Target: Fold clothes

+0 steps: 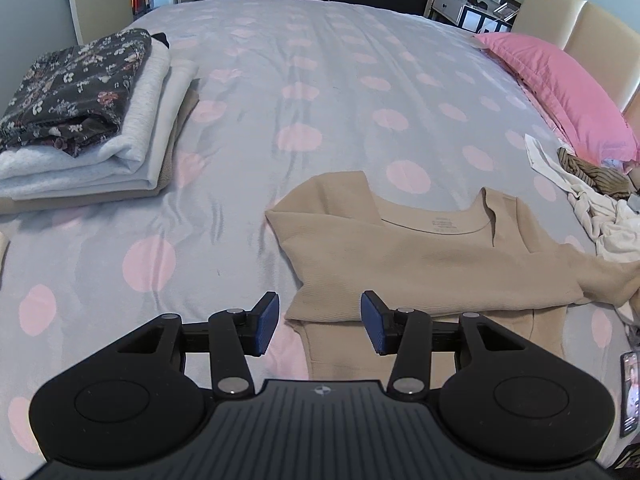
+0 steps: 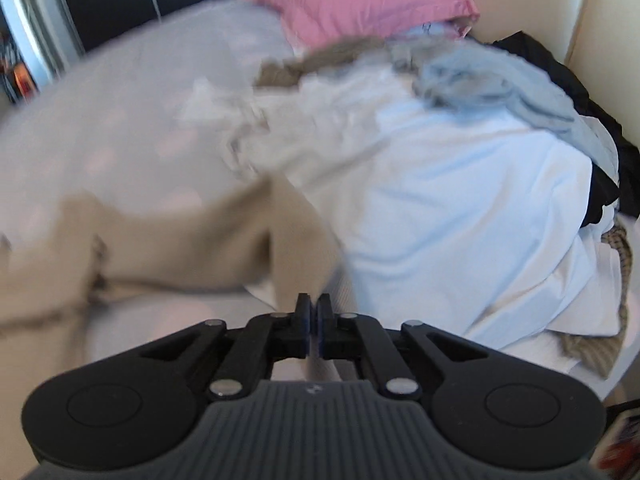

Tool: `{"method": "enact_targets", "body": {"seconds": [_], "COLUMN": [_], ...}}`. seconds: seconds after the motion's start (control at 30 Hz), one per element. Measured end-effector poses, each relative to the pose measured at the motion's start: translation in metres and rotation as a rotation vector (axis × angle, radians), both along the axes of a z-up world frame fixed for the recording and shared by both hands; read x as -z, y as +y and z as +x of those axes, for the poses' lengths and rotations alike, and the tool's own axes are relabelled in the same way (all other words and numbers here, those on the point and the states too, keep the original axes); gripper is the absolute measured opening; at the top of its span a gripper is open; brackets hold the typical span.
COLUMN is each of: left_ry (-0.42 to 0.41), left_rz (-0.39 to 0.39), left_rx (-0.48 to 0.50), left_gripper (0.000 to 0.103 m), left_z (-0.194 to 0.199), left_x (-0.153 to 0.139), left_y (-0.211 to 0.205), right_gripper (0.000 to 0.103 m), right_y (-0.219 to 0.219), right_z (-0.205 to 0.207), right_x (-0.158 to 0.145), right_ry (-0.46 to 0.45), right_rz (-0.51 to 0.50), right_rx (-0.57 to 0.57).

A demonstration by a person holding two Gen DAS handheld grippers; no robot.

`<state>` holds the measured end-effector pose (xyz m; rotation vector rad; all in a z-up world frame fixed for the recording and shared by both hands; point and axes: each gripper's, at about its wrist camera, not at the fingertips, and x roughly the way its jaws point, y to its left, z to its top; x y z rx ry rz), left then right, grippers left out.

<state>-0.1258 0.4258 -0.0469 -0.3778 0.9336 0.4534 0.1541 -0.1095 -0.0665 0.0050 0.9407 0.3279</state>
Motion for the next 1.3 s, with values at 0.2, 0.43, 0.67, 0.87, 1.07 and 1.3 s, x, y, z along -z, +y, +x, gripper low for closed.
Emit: {"method": "enact_targets", "body": {"seconds": [0.2,0.43,0.67,0.87,1.07,1.3], "left_ry": [-0.047,-0.091,-0.121,-0.123,-0.124,-0.109], "left_rz": [-0.048,-0.079,-0.086,-0.087,-0.077,-0.073], "left_rx": [-0.01,-0.036,-0.035,-0.037,-0.04,-0.028], "left_gripper": [0.043,0.043,0.043,0.043,0.043,0.043], "left_z": [-0.005,-0.012,-0.015,-0.014,-0.01,-0.009], "left_x": [-0.009,-0.022,-0.031,-0.03,-0.027,-0.028], "left_y": [0.003,0.007,0.008,0.011,0.018,0.022], "right_gripper": [0.004,0.003,0.003,0.003,0.003,0.01], "right_y": [0.016,0.058,0.151,0.234,0.31,0.371], "right_z": [-0.005,0.008,-0.009,-0.039,-0.07,-0.091], "right_x": [-0.082,-0.175,-0.2,-0.184,-0.147,-0.099], "right_ry": [-0.1,-0.22,-0.197,-0.077,0.044,0.168], "right_rz": [0.168,0.194,0.195,0.293,0.308,0.273], "right_rx": [-0.034,-0.05,-0.192,-0.36,-0.488,-0.568]}}
